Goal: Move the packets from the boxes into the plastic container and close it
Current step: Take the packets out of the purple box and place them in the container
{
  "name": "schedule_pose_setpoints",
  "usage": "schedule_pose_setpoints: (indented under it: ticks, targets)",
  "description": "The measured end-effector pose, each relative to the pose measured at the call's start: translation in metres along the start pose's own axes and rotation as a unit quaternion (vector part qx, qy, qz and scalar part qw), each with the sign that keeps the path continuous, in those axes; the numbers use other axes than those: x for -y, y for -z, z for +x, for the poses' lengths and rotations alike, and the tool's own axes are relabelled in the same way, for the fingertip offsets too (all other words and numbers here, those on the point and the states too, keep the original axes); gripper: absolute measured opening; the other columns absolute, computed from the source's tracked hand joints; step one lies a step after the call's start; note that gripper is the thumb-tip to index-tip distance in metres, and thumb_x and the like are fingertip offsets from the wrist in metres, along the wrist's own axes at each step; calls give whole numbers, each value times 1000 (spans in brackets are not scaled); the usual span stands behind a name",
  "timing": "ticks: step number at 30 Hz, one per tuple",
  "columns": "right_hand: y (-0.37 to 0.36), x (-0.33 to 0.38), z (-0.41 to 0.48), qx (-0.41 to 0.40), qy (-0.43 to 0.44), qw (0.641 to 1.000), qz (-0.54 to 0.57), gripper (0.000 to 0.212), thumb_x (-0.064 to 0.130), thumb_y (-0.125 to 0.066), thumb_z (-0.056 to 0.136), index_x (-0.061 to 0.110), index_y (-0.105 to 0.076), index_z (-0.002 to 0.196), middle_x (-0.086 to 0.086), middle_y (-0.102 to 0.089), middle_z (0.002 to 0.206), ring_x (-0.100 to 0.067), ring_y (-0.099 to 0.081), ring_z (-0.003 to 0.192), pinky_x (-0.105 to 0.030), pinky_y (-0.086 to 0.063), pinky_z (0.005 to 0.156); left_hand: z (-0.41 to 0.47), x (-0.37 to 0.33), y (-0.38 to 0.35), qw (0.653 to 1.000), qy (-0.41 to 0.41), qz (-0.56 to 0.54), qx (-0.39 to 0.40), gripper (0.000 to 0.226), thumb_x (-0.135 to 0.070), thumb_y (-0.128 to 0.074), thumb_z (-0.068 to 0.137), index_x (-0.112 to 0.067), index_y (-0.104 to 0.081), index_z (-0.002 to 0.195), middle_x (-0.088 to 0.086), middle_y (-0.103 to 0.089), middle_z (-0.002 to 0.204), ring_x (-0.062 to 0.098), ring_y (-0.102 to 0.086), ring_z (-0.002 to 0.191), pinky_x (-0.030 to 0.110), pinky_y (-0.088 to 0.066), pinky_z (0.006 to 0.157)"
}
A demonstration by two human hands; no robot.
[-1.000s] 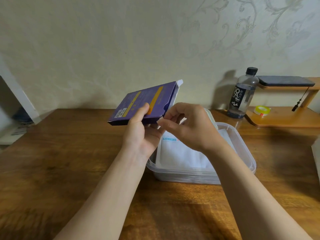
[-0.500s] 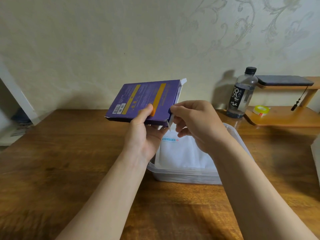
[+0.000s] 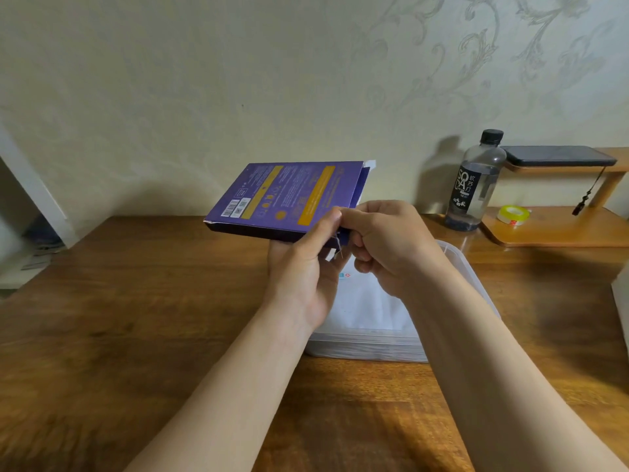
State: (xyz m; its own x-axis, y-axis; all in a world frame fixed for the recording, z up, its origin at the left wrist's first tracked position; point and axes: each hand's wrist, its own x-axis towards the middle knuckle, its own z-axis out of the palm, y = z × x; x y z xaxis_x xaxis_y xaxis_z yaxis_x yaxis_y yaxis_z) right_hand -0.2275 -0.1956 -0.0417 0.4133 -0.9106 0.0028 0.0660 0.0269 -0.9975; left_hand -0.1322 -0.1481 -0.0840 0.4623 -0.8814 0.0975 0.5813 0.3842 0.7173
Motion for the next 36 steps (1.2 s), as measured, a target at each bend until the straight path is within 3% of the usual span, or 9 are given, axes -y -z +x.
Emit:
schedule_pose_setpoints:
  ticks: [10,16,22,25,26,28,30,33,36]
  targets:
    - [3,-5,1,2,-19,1000,14,42,28,-75,89,13,-47,61,1,-42,45,-13,-31,40,-22,-27,43,2,-10,-5,996,38,25,-74,41,7,-69,86,2,-64,127,13,-70,103,23,-62,91,25,-54,62]
    - [8,0,1,-6,-36,999,13,44,20,-73,90,14,-46,57,0,-38,49,-13,-27,42,-23,-24,43,7,-18,-4,988,60,-5,-140,23,13,-67,84,-8,-69,92,12,-69,85,20,-64,70,23,-53,51]
    - [28,6,4,6,-40,999,-5,47,17,-71,90,18,-50,48,-2,-37,50,-15,-27,43,-25,-23,46,14,-27,3,983,64,-45,-166,22,15,-63,86,-6,-66,95,17,-71,92,21,-71,58,26,-54,48]
    - [40,10,7,-27,-13,993,-114,20,12,-62,93,8,-69,75,-4,-54,52,-18,-41,46,-28,-35,48,15,-27,6,984,68,-39,-162,24,12,-64,87,-9,-65,98,16,-73,95,21,-73,62,27,-55,50]
    - [44,9,9,-61,13,986,-153,12,8,-58,92,7,-70,91,-5,-61,59,-18,-48,49,-29,-41,48,15,-26,7,984,73,-38,-161,24,11,-64,87,-8,-65,100,17,-73,99,23,-74,67,28,-56,51]
    - [51,4,12,-112,105,959,-240,38,6,-57,90,19,-58,125,-5,-65,84,-15,-58,61,-29,-50,56,17,-25,9,983,88,-43,-157,24,11,-65,86,-5,-64,104,22,-72,110,29,-75,78,34,-59,56]
    - [53,-2,13,-84,202,910,-353,67,10,-67,89,41,-42,144,0,-55,107,-12,-60,79,-23,-52,74,17,-24,9,983,101,-44,-149,22,10,-66,86,-4,-64,103,24,-70,116,35,-74,88,38,-61,61]
    - [49,-11,17,-55,273,859,-430,63,12,-72,88,38,-53,141,-5,-43,135,-21,-61,99,-33,-51,93,16,-24,8,985,104,-42,-133,18,11,-64,87,-4,-65,98,23,-70,107,34,-72,90,38,-61,62]
    - [47,-14,19,-78,322,842,-426,35,8,-72,87,24,-73,118,-11,-45,140,-27,-62,101,-45,-53,88,17,-23,9,985,103,-40,-132,16,11,-63,87,-1,-65,97,23,-69,103,33,-71,84,37,-61,61]
